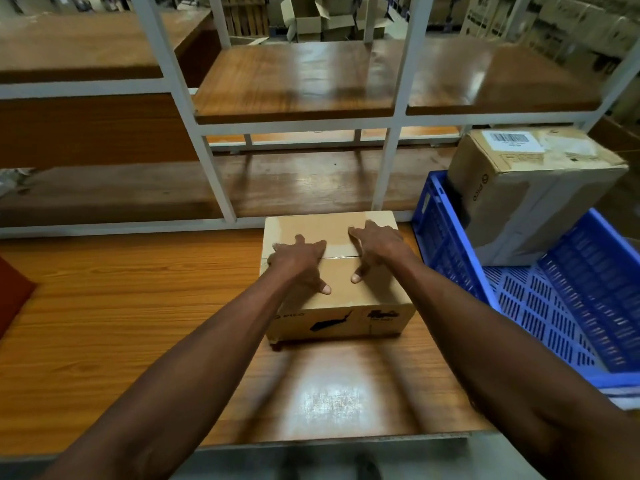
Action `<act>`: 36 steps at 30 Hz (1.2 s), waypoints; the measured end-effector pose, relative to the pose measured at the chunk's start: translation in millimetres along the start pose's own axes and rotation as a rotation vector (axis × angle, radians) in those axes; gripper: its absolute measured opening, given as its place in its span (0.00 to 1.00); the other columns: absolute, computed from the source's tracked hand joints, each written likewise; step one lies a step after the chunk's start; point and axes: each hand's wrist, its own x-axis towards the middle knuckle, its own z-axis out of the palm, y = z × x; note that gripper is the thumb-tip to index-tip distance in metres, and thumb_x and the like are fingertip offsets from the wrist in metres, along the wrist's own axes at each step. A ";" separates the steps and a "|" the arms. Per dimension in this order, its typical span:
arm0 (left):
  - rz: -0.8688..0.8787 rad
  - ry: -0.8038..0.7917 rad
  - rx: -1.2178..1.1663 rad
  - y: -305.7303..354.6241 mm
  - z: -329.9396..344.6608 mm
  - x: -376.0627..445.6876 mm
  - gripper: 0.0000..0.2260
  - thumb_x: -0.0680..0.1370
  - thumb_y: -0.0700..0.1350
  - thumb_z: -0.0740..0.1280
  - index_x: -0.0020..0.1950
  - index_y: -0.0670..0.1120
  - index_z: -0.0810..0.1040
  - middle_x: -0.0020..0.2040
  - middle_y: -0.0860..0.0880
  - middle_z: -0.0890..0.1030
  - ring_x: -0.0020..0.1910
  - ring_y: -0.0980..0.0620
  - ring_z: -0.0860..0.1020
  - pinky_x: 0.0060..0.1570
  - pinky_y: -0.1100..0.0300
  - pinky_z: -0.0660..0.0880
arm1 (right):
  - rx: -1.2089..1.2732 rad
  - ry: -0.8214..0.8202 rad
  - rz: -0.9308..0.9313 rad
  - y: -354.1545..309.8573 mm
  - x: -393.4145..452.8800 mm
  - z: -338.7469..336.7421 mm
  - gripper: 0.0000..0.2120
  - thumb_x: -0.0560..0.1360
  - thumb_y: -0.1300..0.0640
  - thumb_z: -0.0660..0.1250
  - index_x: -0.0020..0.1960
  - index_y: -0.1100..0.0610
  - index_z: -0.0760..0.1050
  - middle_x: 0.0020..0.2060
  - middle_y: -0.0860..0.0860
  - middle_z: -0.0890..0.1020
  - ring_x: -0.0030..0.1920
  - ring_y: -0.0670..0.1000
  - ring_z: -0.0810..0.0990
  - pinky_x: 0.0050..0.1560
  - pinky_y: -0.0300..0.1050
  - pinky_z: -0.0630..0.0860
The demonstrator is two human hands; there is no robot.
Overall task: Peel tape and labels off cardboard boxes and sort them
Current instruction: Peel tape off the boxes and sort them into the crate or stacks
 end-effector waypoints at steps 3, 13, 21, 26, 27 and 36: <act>-0.019 0.071 -0.016 4.8 5.2 1.6 0.50 0.66 0.59 0.82 0.81 0.59 0.58 0.77 0.42 0.62 0.76 0.25 0.59 0.66 0.28 0.68 | 0.008 -0.028 0.012 -4.4 -2.1 -3.7 0.56 0.64 0.41 0.83 0.83 0.50 0.56 0.75 0.58 0.66 0.72 0.64 0.70 0.68 0.60 0.70; -0.006 -0.020 -0.113 3.0 6.3 -7.5 0.45 0.70 0.57 0.80 0.81 0.59 0.59 0.81 0.43 0.57 0.78 0.26 0.53 0.70 0.28 0.63 | 0.020 -0.140 0.022 -10.1 -8.3 19.8 0.61 0.65 0.41 0.83 0.83 0.38 0.44 0.84 0.53 0.46 0.80 0.71 0.51 0.73 0.72 0.64; 0.046 -0.024 -0.108 -2.2 26.0 -18.1 0.47 0.71 0.61 0.77 0.82 0.65 0.52 0.84 0.47 0.49 0.80 0.28 0.46 0.71 0.26 0.60 | 0.019 -0.081 -0.041 -10.4 -28.8 10.6 0.51 0.69 0.42 0.80 0.83 0.46 0.55 0.79 0.56 0.62 0.75 0.64 0.66 0.71 0.62 0.67; 0.062 -0.021 -0.090 -6.4 26.6 -26.1 0.46 0.72 0.64 0.75 0.83 0.64 0.51 0.85 0.46 0.41 0.81 0.29 0.41 0.73 0.25 0.51 | 0.107 0.022 -0.053 -26.1 -43.9 37.2 0.30 0.77 0.54 0.74 0.77 0.48 0.70 0.68 0.56 0.71 0.67 0.62 0.74 0.62 0.57 0.76; 0.067 -0.021 -0.100 -6.8 25.9 -27.8 0.45 0.73 0.64 0.74 0.83 0.63 0.52 0.85 0.46 0.40 0.81 0.29 0.41 0.73 0.25 0.49 | 0.107 0.026 -0.069 -25.8 -45.5 44.8 0.28 0.78 0.54 0.72 0.77 0.47 0.69 0.69 0.56 0.71 0.67 0.61 0.73 0.62 0.58 0.76; 0.082 0.124 -0.033 7.0 49.8 -46.6 0.27 0.76 0.65 0.69 0.71 0.52 0.73 0.71 0.44 0.70 0.68 0.38 0.69 0.62 0.36 0.72 | 0.126 -0.042 -0.114 -20.9 -54.3 36.4 0.29 0.81 0.41 0.65 0.80 0.47 0.64 0.78 0.54 0.67 0.73 0.60 0.70 0.67 0.58 0.74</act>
